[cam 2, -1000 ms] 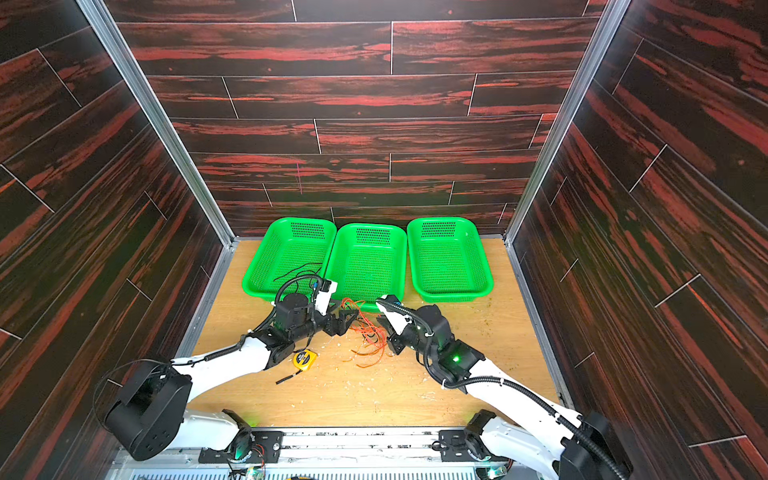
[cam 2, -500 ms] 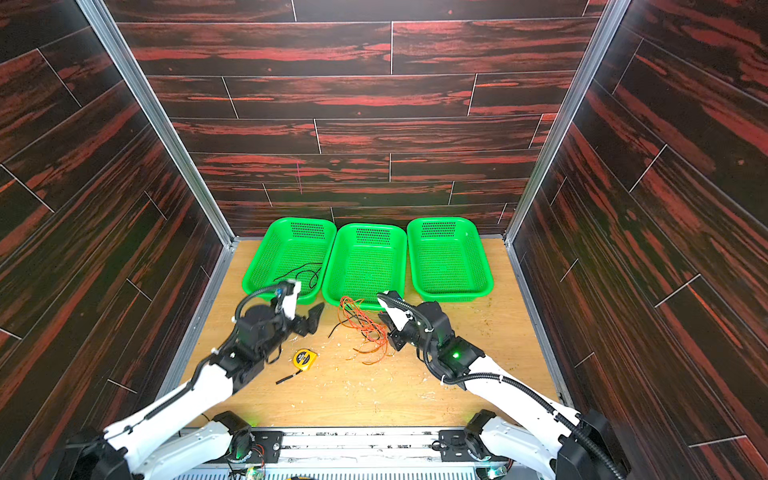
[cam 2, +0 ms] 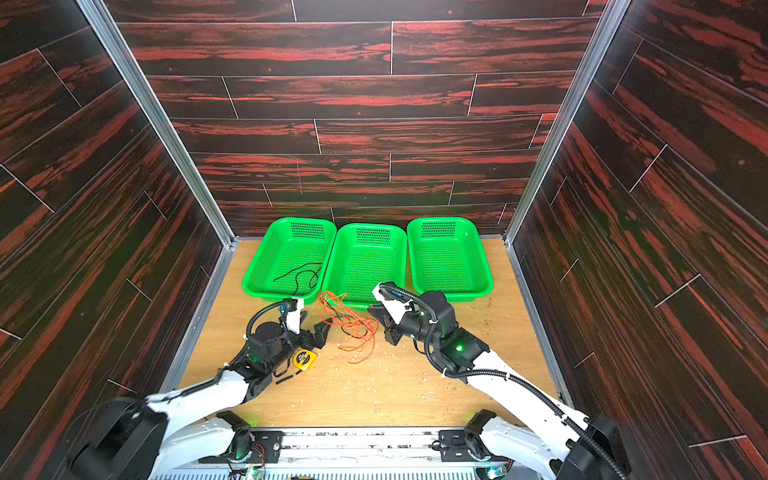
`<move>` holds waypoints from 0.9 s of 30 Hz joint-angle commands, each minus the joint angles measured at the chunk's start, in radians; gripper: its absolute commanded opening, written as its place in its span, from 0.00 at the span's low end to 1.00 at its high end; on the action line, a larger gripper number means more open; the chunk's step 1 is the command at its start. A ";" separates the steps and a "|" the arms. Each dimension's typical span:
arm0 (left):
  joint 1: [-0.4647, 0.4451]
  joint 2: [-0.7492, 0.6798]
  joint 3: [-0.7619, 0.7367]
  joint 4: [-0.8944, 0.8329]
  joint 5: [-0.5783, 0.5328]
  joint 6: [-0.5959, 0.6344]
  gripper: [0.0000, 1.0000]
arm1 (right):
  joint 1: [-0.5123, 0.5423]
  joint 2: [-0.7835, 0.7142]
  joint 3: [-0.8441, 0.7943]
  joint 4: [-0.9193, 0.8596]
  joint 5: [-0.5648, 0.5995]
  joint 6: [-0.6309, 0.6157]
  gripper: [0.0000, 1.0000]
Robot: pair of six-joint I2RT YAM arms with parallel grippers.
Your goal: Untangle the cables
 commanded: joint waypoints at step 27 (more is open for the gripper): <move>0.003 0.407 0.153 0.427 0.133 -0.050 0.76 | -0.002 0.005 -0.032 0.100 -0.170 0.070 0.00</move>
